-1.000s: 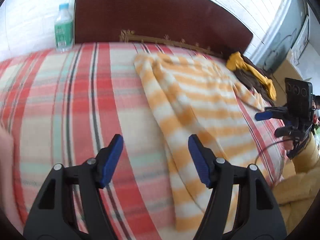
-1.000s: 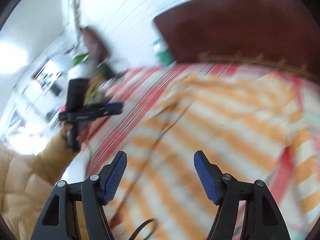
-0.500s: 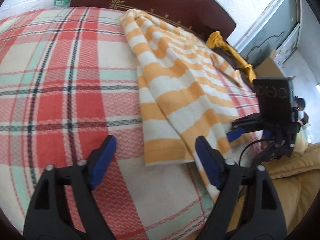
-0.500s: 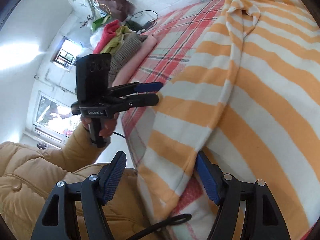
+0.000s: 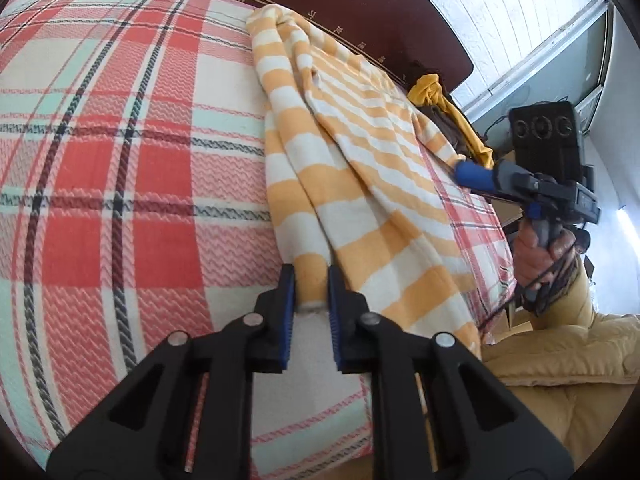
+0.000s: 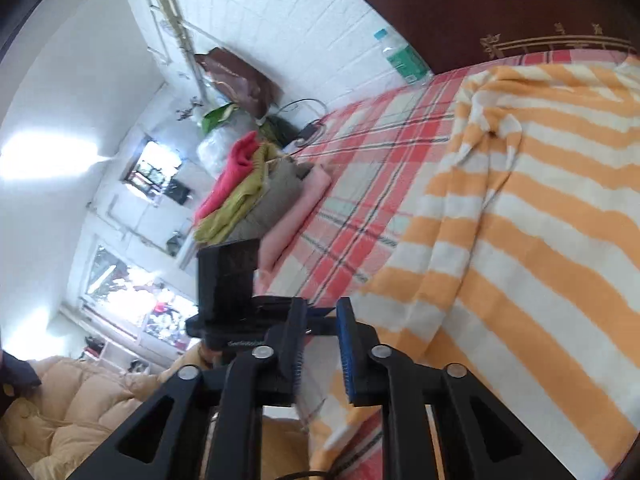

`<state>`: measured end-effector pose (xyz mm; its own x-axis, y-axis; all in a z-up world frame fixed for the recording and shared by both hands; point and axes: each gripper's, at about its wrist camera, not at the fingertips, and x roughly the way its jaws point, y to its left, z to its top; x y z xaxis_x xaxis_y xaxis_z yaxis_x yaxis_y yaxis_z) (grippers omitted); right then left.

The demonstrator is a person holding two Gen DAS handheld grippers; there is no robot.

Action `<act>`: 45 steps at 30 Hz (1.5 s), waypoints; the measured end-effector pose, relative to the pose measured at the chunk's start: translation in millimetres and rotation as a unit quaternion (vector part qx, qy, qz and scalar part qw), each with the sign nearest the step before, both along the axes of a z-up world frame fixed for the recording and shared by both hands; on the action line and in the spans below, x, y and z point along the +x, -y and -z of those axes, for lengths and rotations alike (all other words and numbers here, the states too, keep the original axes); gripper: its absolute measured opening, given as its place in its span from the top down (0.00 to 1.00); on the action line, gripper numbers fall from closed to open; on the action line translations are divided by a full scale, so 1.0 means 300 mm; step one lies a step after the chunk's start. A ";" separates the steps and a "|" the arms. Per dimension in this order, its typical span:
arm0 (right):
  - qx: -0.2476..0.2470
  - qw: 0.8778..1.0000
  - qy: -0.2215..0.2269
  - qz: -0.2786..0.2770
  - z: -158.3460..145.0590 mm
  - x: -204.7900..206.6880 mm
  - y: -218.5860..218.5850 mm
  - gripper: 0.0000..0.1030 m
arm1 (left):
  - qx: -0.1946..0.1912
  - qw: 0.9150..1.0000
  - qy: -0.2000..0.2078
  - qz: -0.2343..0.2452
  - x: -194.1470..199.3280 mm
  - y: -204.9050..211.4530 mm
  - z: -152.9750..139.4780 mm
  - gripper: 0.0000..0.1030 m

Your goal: Fold clothes

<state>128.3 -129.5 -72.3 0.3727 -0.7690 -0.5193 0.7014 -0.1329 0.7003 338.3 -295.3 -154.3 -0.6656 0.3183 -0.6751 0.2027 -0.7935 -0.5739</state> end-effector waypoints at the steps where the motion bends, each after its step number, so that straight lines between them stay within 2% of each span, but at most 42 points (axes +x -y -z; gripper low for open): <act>1: 0.019 1.000 -0.012 0.002 0.004 -0.007 0.000 0.50 | 0.005 1.000 -0.001 0.000 0.005 -0.004 0.000 0.84; 2: 0.039 0.999 -0.025 0.001 0.019 -0.003 -0.005 0.45 | 0.010 1.000 -0.003 0.000 0.010 -0.007 -0.001 0.84; 4: 0.081 0.995 -0.051 -0.005 0.060 0.016 -0.018 0.42 | 0.020 1.000 -0.006 0.001 0.020 -0.015 -0.002 0.84; 7: 0.110 0.993 -0.030 -0.028 0.146 0.054 -0.030 0.42 | 0.016 1.000 -0.002 -0.002 0.022 -0.007 0.009 0.84; 9: 0.114 0.992 -0.033 -0.044 0.186 0.089 -0.020 0.46 | 0.013 1.000 0.001 -0.004 0.023 -0.002 0.016 0.83; 10: 0.106 0.993 -0.028 -0.047 0.188 0.093 -0.013 0.64 | 0.012 1.000 0.002 -0.005 0.024 0.001 0.020 0.83; 11: 0.091 0.994 -0.020 -0.048 0.179 0.088 -0.005 0.90 | 0.011 1.000 0.004 -0.006 0.024 0.004 0.024 0.83; 12: 0.076 0.996 -0.012 -0.049 0.170 0.084 0.003 0.92 | 0.011 1.000 0.004 -0.007 0.025 0.007 0.023 0.83; 19: -0.030 0.999 0.000 -0.022 -0.058 -0.056 0.175 0.93 | 0.026 1.000 -0.009 -0.008 0.045 0.023 0.026 0.83; 22: -0.057 0.998 -0.015 -0.021 -0.176 -0.096 0.332 0.93 | 0.009 1.000 -0.016 -0.014 0.061 0.030 0.003 0.73; 24: -0.074 0.997 -0.015 -0.028 -0.248 -0.117 0.454 0.93 | -0.003 1.000 -0.021 -0.018 0.072 0.034 -0.012 0.61; 28: -0.100 0.994 -0.014 -0.046 -0.341 -0.114 0.661 0.91 | -0.005 0.998 -0.039 -0.045 0.090 0.086 -0.051 0.57; 31: -0.097 0.993 -0.002 -0.066 -0.322 -0.082 0.809 0.86 | -0.016 0.997 -0.040 -0.056 0.080 0.110 -0.066 0.55; 33: -0.045 0.995 -0.004 -0.085 -0.252 -0.049 0.872 0.69 | -0.025 0.997 -0.036 -0.058 0.067 0.116 -0.066 0.55; 34: -0.014 0.995 -0.007 -0.095 -0.210 -0.031 0.899 0.47 | -0.029 0.997 -0.032 -0.057 0.060 0.117 -0.061 0.55; 35: 0.018 0.994 -0.009 -0.104 -0.169 -0.013 0.926 0.34 | -0.028 0.998 -0.028 -0.055 0.054 0.118 -0.054 0.55; 37: 0.059 0.991 -0.048 -0.109 -0.118 0.014 0.908 0.35 | -0.028 0.998 -0.017 -0.052 0.038 0.117 -0.032 0.55; 39: 0.071 0.989 -0.084 -0.103 -0.106 0.023 0.825 0.35 | -0.034 0.998 -0.009 -0.047 0.023 0.109 -0.022 0.55; 41: 0.057 0.989 -0.103 -0.087 -0.109 0.008 0.676 0.34 | -0.040 0.998 -0.011 -0.041 0.010 0.097 -0.024 0.55; 43: 0.042 0.991 -0.115 -0.058 -0.115 -0.020 0.488 0.30 | -0.055 0.998 -0.012 -0.033 -0.003 0.078 -0.036 0.46; 44: 0.044 0.991 -0.120 -0.033 -0.110 -0.037 0.385 0.27 | -0.066 0.997 -0.013 -0.029 -0.012 0.065 -0.045 0.37; 45: 0.049 0.991 -0.127 -0.006 -0.103 -0.055 0.279 0.27 | -0.077 0.997 -0.014 -0.024 -0.021 0.052 -0.053 0.33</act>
